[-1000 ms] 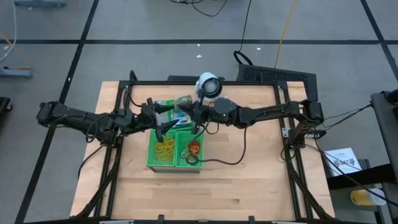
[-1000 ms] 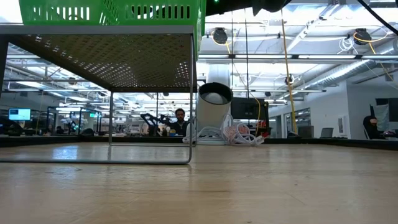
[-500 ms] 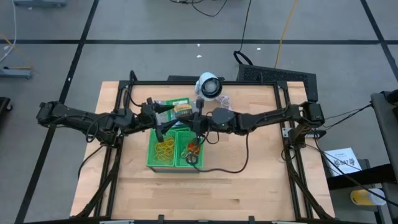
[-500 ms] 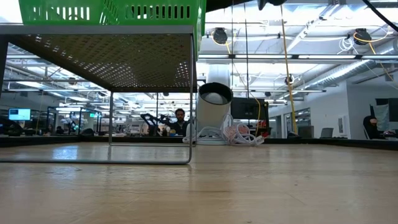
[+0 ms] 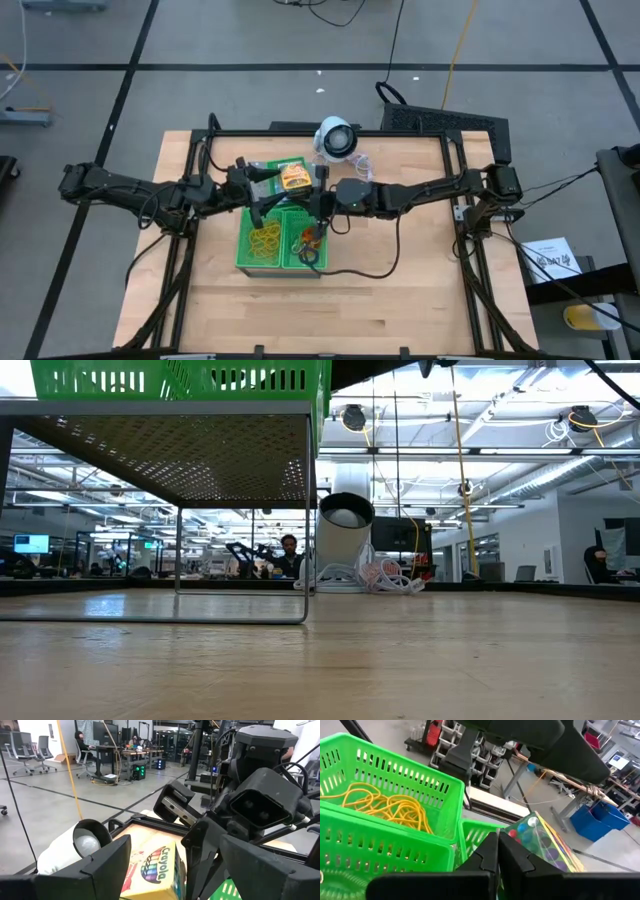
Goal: Pick & Place Office Desk Supplies
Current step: Put the crayon box into the top green basket on the shelf
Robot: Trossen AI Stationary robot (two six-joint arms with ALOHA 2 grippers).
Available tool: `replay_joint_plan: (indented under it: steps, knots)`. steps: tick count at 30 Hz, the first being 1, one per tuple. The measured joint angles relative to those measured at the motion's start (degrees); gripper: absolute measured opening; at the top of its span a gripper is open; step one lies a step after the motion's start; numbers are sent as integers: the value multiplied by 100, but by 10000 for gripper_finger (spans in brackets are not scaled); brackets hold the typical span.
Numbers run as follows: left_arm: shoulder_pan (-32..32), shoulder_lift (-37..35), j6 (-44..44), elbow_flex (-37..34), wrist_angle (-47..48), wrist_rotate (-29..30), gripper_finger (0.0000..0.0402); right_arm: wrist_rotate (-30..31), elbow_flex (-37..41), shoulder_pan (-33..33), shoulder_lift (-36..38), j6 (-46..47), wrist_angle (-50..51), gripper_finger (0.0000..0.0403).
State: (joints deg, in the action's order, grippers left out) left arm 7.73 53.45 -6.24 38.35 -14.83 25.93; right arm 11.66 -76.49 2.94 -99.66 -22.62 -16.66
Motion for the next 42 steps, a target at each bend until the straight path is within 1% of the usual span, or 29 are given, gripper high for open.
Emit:
replay_joint_plan:
  steps: [7,8,11,14,19,24,27,30,34,37,40,42]
  knots:
    - [0,0,0,0,0,0,310,-5,0,-6,0,-30,-138,0]
    - [0,0,2,0,0,0,310,-68,0,-29,0,-17,-172,0]
    - [0,0,2,0,2,-2,310,-541,0,-142,0,136,-185,0]
    - [0,0,-4,0,1,-2,310,-762,0,-256,0,379,-150,0]
    - [2,0,-9,0,0,-4,310,-743,0,-371,0,480,-69,0]
    - [0,0,-11,0,2,-16,310,-749,0,-415,0,850,49,0]
    - [2,0,-11,0,2,-15,310,-750,0,-405,0,808,37,3]
    - [1,0,-11,0,3,-15,310,-921,0,-400,0,708,23,19]
    - [0,0,-24,0,4,-15,310,-1185,0,-400,0,738,-65,62]
    - [0,0,-24,0,4,-15,310,-1183,0,-400,0,857,-198,100]
    - [1,-1,-22,0,4,-15,310,-1133,0,-400,2,787,-174,129]
    - [1,0,-22,0,5,-15,310,-890,5,-396,145,736,39,143]
